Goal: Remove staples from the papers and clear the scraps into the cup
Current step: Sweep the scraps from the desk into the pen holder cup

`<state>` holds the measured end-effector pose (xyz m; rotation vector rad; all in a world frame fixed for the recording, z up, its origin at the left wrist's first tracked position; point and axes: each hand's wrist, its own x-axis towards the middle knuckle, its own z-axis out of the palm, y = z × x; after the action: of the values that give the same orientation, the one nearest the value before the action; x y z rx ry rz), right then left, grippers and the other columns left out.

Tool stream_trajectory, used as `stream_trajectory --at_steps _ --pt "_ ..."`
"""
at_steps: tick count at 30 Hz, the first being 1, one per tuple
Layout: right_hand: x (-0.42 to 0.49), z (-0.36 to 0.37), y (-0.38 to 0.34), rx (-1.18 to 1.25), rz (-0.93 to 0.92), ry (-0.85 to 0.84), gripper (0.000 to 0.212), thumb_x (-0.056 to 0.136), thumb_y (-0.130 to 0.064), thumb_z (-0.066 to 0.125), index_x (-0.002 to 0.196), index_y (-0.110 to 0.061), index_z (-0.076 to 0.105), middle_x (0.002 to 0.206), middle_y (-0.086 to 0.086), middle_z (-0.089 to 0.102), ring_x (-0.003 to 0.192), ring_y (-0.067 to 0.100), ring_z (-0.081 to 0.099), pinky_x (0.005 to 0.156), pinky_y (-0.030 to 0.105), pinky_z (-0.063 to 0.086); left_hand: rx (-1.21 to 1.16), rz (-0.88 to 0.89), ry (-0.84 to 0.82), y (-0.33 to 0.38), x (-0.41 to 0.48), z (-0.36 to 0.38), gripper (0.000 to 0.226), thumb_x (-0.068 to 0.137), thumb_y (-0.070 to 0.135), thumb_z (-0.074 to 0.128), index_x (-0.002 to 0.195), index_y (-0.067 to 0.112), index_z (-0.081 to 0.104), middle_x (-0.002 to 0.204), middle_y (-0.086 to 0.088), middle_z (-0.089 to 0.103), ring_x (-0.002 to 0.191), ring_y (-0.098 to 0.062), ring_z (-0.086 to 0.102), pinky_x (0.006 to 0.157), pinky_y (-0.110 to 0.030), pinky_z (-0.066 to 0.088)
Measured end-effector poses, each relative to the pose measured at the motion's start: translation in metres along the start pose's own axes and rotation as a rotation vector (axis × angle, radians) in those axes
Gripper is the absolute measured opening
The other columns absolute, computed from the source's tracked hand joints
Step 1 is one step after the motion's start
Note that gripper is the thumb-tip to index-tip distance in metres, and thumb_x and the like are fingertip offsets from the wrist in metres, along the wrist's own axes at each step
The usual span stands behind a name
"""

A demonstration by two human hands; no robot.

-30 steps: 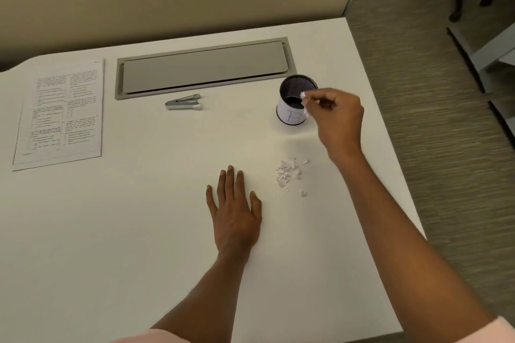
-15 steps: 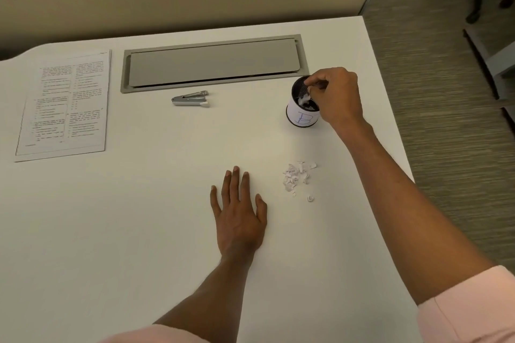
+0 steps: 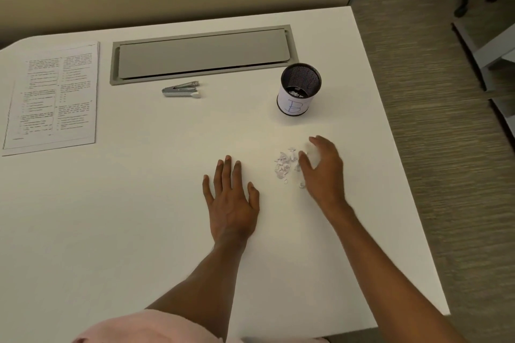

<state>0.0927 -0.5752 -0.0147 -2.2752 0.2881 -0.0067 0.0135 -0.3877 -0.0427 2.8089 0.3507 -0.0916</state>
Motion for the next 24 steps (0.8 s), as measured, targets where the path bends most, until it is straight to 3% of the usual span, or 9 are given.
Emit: stream_trajectory --at_steps 2,4,8,11,14,20,24 --pt "-0.012 0.01 0.0 -0.058 -0.004 -0.06 0.057 0.099 -0.026 0.067 0.149 -0.006 0.049 0.161 0.011 0.041 0.152 0.023 0.035 0.123 0.027 0.028 -0.001 0.0 0.004 0.0 0.0 0.0 0.062 0.109 0.041 0.035 0.166 0.016 0.032 0.179 -0.002 0.021 0.167 -0.019 0.014 0.136 -0.054 0.007" --pt "-0.019 0.021 -0.004 -0.112 -0.06 -0.103 0.07 0.1 -0.035 0.064 0.158 -0.007 0.036 0.168 0.009 0.03 0.158 0.022 0.022 0.128 0.035 0.026 0.003 0.001 0.006 0.0 0.0 0.0 0.063 0.108 0.042 0.035 0.166 0.016 0.032 0.179 -0.002 0.021 0.167 -0.019 0.014 0.136 -0.054 0.007" --pt "-0.021 0.034 -0.008 -0.274 -0.189 -0.224 0.079 0.099 -0.044 0.062 0.163 -0.016 0.025 0.172 0.003 0.022 0.161 0.02 0.012 0.126 0.036 0.025 0.004 0.001 0.009 0.0 -0.001 0.0 0.063 0.108 0.043 0.034 0.166 0.017 0.032 0.179 -0.002 0.021 0.167 -0.019 0.014 0.135 -0.054 0.009" --pt "-0.026 0.034 -0.009 -0.342 -0.314 -0.256 0.057 0.102 -0.03 0.061 0.156 -0.022 0.043 0.169 -0.003 0.031 0.159 0.017 0.02 0.117 0.036 0.041 0.008 0.002 0.012 0.0 -0.001 0.0 0.063 0.108 0.043 0.034 0.166 0.017 0.032 0.179 -0.002 0.021 0.167 -0.019 0.014 0.135 -0.054 0.009" --pt "-0.029 0.032 -0.003 -0.406 -0.408 -0.235 0.037 0.102 -0.013 0.061 0.139 -0.02 0.064 0.158 -0.001 0.051 0.15 0.02 0.04 0.103 0.036 0.054 0.012 0.003 0.011 0.001 -0.001 0.0 0.063 0.108 0.043 0.034 0.166 0.017 0.032 0.179 -0.002 0.021 0.167 -0.019 0.014 0.136 -0.054 0.009" --pt "-0.024 0.017 0.007 -0.424 -0.496 -0.231 0.033 0.084 0.009 0.071 0.113 -0.006 0.077 0.129 0.013 0.072 0.124 0.032 0.067 0.086 0.044 0.064 0.011 0.004 0.008 0.0 -0.001 0.001 0.063 0.108 0.043 0.033 0.166 0.017 0.031 0.179 -0.002 0.02 0.167 -0.019 0.014 0.135 -0.054 0.009" --pt "-0.01 0.006 0.003 -0.38 -0.468 -0.237 0.012 0.086 -0.002 0.068 0.094 -0.004 0.077 0.099 0.011 0.075 0.096 0.031 0.069 0.077 0.042 0.061 0.001 0.004 0.008 0.001 0.0 0.001 0.063 0.109 0.042 0.034 0.166 0.017 0.031 0.179 -0.002 0.021 0.167 -0.019 0.013 0.135 -0.055 0.009"
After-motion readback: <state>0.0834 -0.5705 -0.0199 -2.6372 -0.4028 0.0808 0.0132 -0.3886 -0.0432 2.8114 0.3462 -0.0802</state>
